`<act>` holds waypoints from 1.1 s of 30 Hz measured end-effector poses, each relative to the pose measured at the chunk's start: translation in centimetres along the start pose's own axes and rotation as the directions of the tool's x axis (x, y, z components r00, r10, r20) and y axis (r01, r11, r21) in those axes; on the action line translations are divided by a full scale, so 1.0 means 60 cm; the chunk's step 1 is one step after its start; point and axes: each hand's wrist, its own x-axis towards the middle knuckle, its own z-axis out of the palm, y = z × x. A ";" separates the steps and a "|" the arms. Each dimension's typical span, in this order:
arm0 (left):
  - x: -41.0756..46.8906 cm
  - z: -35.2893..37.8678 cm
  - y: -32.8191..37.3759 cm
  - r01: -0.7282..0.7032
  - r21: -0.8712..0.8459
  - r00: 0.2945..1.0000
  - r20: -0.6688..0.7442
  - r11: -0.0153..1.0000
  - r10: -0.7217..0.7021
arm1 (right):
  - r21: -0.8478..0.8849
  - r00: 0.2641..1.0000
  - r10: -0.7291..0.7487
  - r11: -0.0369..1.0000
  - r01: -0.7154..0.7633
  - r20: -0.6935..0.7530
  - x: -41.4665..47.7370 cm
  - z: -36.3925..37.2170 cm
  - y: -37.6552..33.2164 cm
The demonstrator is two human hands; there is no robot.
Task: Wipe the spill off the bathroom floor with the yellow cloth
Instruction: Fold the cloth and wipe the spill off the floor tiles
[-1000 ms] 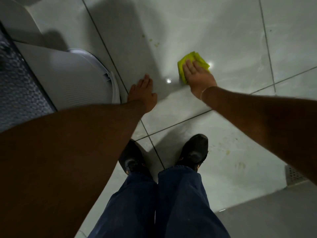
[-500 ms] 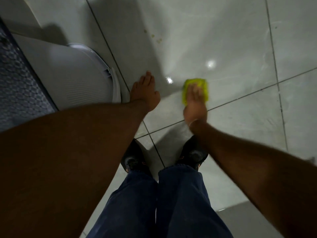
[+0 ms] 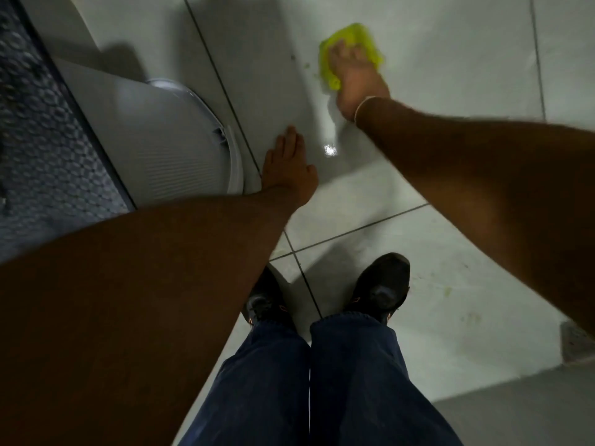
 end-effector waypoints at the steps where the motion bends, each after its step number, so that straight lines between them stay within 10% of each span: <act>1: 0.003 -0.003 -0.001 0.018 -0.002 1.000 -0.006 1.000 -0.018 | -0.037 0.987 -0.156 0.987 0.157 0.038 0.003 0.007 -0.021; 6: 0.009 -0.011 -0.005 0.073 -0.053 0.997 0.012 0.996 -0.072 | -0.131 0.838 -0.513 0.832 0.539 0.188 -0.063 0.042 -0.064; 10: 0.014 -0.022 0.004 0.088 -0.087 0.992 0.099 0.992 -0.079 | 0.096 0.998 -0.051 0.994 0.053 -0.025 -0.116 0.025 0.022; 15: 0.019 -0.046 0.009 0.104 -0.104 0.984 0.155 0.989 -0.087 | 0.140 0.926 0.376 0.920 -0.367 -0.045 0.010 -0.033 0.033; 21: 0.024 -0.056 -0.002 0.076 -0.070 0.974 0.220 0.995 -0.059 | -0.150 0.943 -0.320 0.932 0.330 0.088 0.066 0.018 -0.126; 26: 0.027 -0.061 -0.011 0.039 -0.052 0.978 0.209 0.998 -0.027 | -0.196 0.859 -0.488 0.837 0.511 0.155 -0.029 0.039 -0.066; 33: 0.025 -0.046 -0.010 0.054 -0.059 0.978 0.203 0.997 -0.041 | 0.039 0.984 0.178 0.983 -0.178 0.005 0.034 -0.031 0.015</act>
